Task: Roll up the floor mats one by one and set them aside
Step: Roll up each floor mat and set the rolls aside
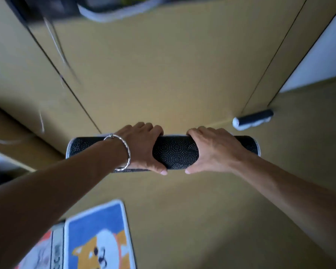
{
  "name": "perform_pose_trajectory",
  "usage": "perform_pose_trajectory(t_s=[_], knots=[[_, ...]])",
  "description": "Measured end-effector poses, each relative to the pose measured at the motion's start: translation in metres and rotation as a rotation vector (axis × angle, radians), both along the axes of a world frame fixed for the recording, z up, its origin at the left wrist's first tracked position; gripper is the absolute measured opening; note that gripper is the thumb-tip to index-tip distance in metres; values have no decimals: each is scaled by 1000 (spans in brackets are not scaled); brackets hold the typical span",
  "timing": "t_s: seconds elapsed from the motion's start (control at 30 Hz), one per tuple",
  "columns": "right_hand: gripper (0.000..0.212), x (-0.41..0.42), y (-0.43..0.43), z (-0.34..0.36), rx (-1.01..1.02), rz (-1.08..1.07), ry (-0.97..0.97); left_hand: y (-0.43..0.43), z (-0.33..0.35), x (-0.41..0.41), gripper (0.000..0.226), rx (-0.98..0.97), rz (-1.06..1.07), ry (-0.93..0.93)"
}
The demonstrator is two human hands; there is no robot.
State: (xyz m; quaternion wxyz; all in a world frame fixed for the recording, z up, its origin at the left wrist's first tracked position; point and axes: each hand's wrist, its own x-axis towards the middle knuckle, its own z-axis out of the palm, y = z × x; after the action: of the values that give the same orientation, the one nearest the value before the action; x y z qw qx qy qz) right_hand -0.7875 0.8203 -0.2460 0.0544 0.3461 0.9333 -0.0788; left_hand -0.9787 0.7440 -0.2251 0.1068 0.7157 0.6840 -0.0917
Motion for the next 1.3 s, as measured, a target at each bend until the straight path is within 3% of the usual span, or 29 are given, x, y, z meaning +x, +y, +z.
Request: perform_pose_trajectory(t_s=[0.17,0.4,0.57,0.73,0.87,0.97,1.07,1.17,1.3], knots=[[75,-7,4,197,207,-7,93,3,203,-4,87,197,6,30],[73,-9,-31,359,528,-71,174,-11,365,9,90,355,-20,117],[79,-17,-56,410,650,-95,200,-22,414,29,81,449,-113,147],[76,-17,-74,416,715,-117,225,-36,428,28,75,542,-130,221],[71,-1,-90,423,606,-41,360,-40,426,28,77,631,-113,203],[40,20,-112,428,637,-38,510,-37,418,26,81,691,11,21],[25,36,-135,425,513,-144,436,-34,400,35,86,733,162,-317],[53,46,-142,404,249,-307,290,-33,380,67,85,748,285,-697],[102,62,-136,359,19,-466,473,-37,365,121,90,540,425,-1177]])
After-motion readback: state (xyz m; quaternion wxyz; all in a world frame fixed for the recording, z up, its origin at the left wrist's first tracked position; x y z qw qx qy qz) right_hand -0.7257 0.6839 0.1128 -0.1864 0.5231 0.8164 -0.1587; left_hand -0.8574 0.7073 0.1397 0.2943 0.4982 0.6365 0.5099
